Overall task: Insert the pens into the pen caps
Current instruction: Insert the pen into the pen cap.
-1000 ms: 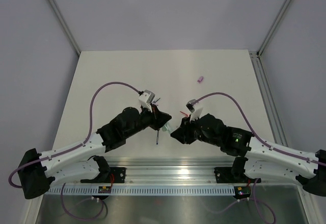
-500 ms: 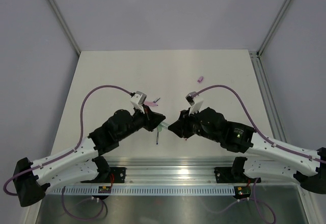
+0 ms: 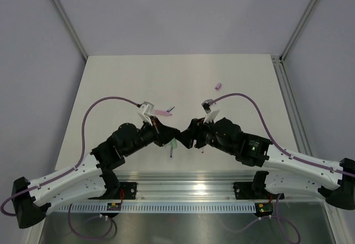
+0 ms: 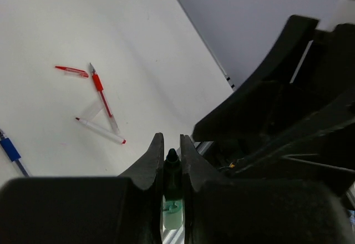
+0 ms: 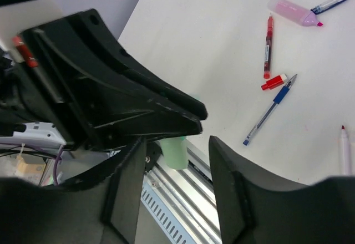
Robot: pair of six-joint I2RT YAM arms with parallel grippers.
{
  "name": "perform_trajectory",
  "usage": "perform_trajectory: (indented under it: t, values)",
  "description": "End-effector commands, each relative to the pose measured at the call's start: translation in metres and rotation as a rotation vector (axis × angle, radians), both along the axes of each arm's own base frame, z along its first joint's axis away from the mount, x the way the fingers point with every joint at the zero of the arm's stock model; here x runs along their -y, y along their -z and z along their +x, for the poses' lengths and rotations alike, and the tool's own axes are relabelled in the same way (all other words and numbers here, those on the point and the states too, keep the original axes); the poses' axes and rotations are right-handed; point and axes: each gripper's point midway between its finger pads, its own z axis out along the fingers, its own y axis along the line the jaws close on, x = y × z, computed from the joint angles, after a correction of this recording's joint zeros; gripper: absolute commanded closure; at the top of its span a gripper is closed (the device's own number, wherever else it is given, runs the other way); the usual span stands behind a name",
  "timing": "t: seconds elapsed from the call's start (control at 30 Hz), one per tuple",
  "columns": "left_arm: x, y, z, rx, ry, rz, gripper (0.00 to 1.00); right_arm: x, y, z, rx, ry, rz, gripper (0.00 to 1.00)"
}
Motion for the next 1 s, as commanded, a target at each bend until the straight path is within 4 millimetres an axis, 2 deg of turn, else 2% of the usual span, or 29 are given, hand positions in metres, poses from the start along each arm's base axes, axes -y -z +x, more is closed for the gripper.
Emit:
perform_trajectory:
  t: [0.0,0.17,0.27,0.4,0.57,0.73,0.8,0.97]
  values:
    - [-0.009,-0.038,0.005,0.065,-0.056,-0.096,1.00,-0.006,-0.005,-0.002,0.012,0.000,0.053,0.35]
    - [-0.013,-0.050,0.009,0.095,-0.080,-0.100,1.00,-0.008,0.012,-0.012,-0.012,-0.049,0.067,0.25]
    - [-0.013,-0.060,0.011,0.109,-0.089,-0.120,1.00,-0.019,0.006,-0.023,0.029,-0.110,0.106,0.20]
    - [-0.013,-0.086,0.012,0.143,-0.098,-0.175,1.00,-0.031,-0.003,-0.032,0.131,-0.148,0.148,0.15]
    - [-0.013,-0.104,0.012,0.161,-0.100,-0.203,1.00,-0.041,-0.004,-0.034,0.196,-0.165,0.147,0.15]
    - [-0.011,-0.118,0.008,0.147,-0.079,-0.258,1.00,-0.033,0.002,-0.018,0.255,-0.060,0.094,0.14]
    - [-0.010,-0.120,0.007,0.141,-0.073,-0.263,1.00,-0.030,-0.003,-0.014,0.281,-0.033,0.116,0.15]
    - [-0.010,-0.125,0.005,0.129,-0.069,-0.287,1.00,-0.036,-0.005,-0.014,0.305,-0.037,0.125,0.24]
